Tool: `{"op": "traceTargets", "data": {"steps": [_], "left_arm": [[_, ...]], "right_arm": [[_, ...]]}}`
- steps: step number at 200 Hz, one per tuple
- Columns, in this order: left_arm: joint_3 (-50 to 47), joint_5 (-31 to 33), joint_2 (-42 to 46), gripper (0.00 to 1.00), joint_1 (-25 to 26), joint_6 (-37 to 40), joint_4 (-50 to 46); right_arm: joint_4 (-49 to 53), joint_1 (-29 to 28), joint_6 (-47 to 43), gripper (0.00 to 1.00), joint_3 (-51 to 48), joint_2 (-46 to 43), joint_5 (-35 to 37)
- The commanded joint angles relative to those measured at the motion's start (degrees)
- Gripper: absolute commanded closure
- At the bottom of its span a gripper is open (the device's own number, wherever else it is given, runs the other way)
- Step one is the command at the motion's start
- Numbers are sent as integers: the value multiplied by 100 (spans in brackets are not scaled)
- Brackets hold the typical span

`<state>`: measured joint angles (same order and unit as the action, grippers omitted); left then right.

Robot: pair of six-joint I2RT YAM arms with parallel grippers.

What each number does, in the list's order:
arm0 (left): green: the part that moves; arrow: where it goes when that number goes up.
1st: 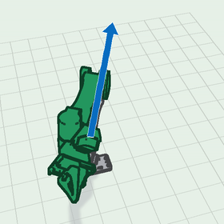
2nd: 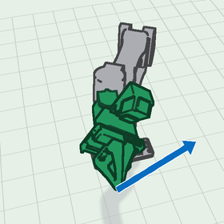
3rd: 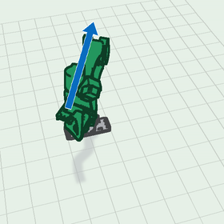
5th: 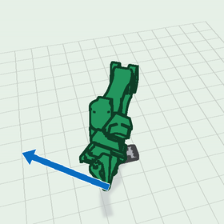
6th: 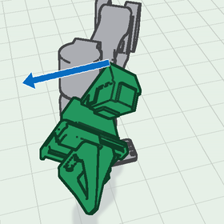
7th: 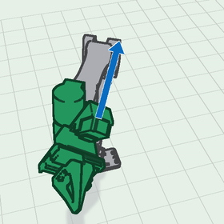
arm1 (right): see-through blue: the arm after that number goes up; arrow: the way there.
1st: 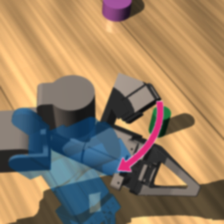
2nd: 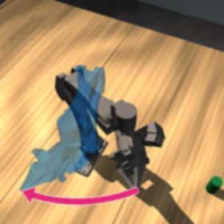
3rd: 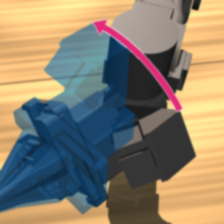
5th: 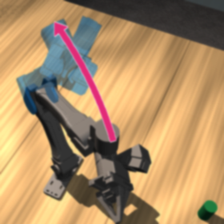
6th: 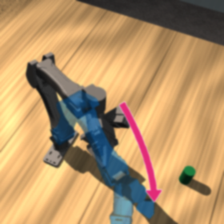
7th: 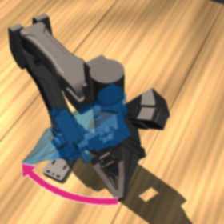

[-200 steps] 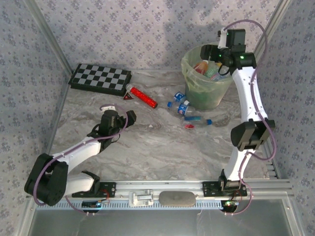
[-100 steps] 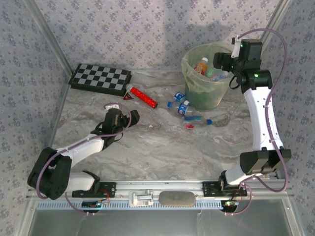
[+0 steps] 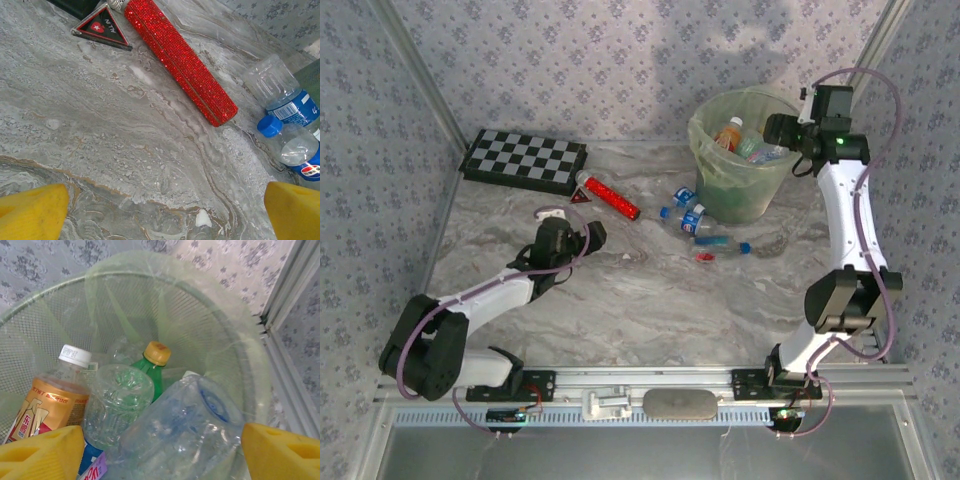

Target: Put the plastic bottles in the bin

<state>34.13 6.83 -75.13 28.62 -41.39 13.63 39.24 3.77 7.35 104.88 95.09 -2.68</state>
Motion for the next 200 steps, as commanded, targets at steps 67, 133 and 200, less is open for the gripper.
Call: {"op": "traceTargets", "data": {"steps": [67, 133, 200], "left_arm": [[29, 86, 255, 0, 33, 113, -4], [-73, 244, 314, 0, 36, 181, 26], [-73, 392, 351, 0, -14, 291, -28]], "right_arm": [[201, 41, 153, 18, 685, 498, -773], [31, -300, 139, 17, -686, -1090, -362], [50, -636, 1470, 16, -3410, -3012, -469]]}}
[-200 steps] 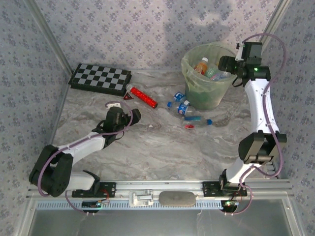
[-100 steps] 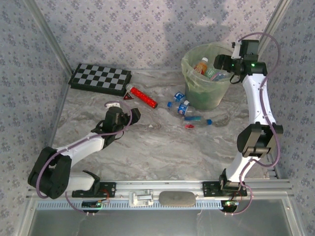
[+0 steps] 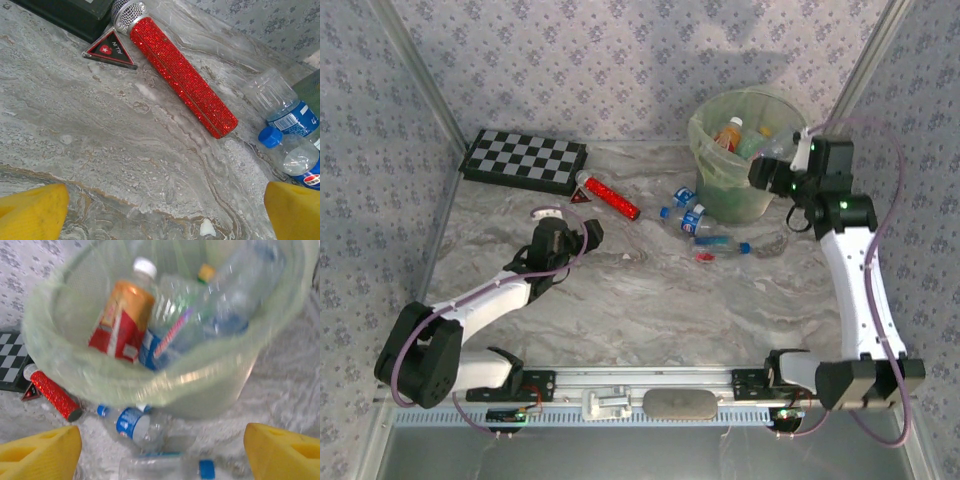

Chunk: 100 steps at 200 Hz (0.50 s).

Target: Put the plastic bottles in the bin

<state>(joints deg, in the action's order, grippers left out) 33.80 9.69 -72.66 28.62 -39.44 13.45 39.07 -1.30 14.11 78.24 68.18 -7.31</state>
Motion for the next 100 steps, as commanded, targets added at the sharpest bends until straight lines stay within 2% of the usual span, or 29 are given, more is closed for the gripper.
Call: {"op": "traceTargets", "data": {"steps": [1, 26, 56, 100], "left_arm": [[-40, 108, 104, 0, -5, 91, -10], [-83, 114, 113, 0, -4, 29, -9], [-193, 141, 139, 0, 0, -83, 34], [-259, 131, 147, 0, 2, -175, -26]], "right_arm": [[53, -135, 821, 16, -782, -340, -15], [-277, -360, 1578, 17, -1804, -765, -88], [-903, -919, 2617, 15, -2867, -1048, 281], [-2024, -1597, 4027, 11, -3754, -629, 876]]}}
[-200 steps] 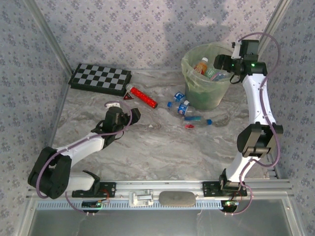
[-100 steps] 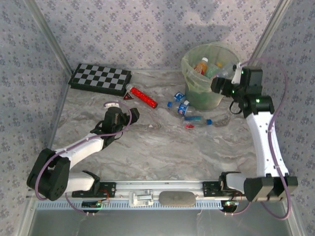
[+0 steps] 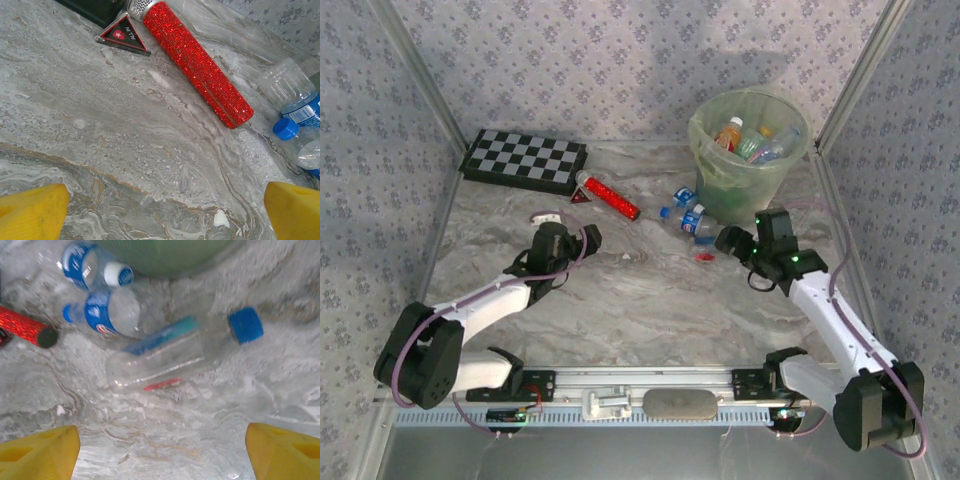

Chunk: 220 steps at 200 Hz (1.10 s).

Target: Put the plastic bottles in the bin

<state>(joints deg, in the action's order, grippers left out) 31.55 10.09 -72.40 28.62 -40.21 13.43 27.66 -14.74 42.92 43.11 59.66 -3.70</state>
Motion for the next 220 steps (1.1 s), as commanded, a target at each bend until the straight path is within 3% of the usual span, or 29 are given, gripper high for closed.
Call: {"op": "traceTargets", "data": {"steps": [1, 108, 220], "left_arm": [[-34, 91, 130, 0, -2, -100, -24], [-324, 409, 317, 0, -34, -111, -121], [-387, 369, 209, 0, -189, -110, -51]], "right_arm": [[-906, -268, 1170, 11, -246, 244, 531], [-2098, -472, 2824, 6, -315, 1799, 1087], [-3199, -84, 3367, 10, -676, 3233, 460]]}}
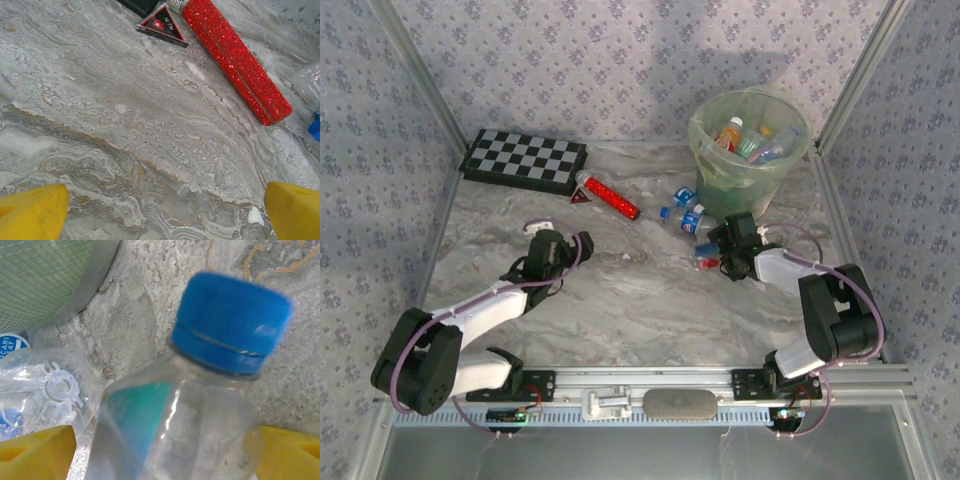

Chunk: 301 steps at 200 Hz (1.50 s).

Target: Put the plastic bottles in the bin

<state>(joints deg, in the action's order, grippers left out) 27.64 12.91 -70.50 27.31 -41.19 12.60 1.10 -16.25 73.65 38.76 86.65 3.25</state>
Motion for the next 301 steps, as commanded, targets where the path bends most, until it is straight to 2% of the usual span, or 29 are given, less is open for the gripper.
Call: {"op": "traceTargets", "data": {"steps": [1, 39, 73, 105, 136, 159, 186, 217, 244, 265, 301], "left_arm": [[5, 84, 19, 0, -58, -12, 32], [9, 94, 23, 0, -68, -12, 26], [5, 91, 10, 0, -77, -29, 16], [5, 81, 35, 0, -78, -62, -3], [5, 113, 113, 0, -77, -63, -49], [21, 168, 191, 0, -77, -43, -97], [65, 238, 227, 0, -77, -28, -127], [175, 245, 178, 0, -83, -21, -149], [316, 190, 124, 0, -85, 16, -170], [395, 160, 98, 0, -83, 32, -179], [547, 60, 36, 0, -85, 63, -223]], "right_arm": [[-560, 68, 301, 10, -248, 548, -245], [-900, 92, 354, 18, -342, 875, -399], [-940, 86, 263, 30, -361, 862, -375], [-746, 73, -4, 41, -373, 566, -221], [-340, 45, -438, 53, -372, -143, 27], [211, -57, -996, 53, -175, -912, 347], [1075, -395, -1928, 53, 162, -1974, 1215], [1229, -653, -2789, 56, 235, -3104, 1948], [1266, -731, -3695, 56, 595, -3738, 2432], [978, -652, -4696, 56, 1015, -3897, 2345], [893, -92, -5966, 53, 2341, -3309, 1337]]}}
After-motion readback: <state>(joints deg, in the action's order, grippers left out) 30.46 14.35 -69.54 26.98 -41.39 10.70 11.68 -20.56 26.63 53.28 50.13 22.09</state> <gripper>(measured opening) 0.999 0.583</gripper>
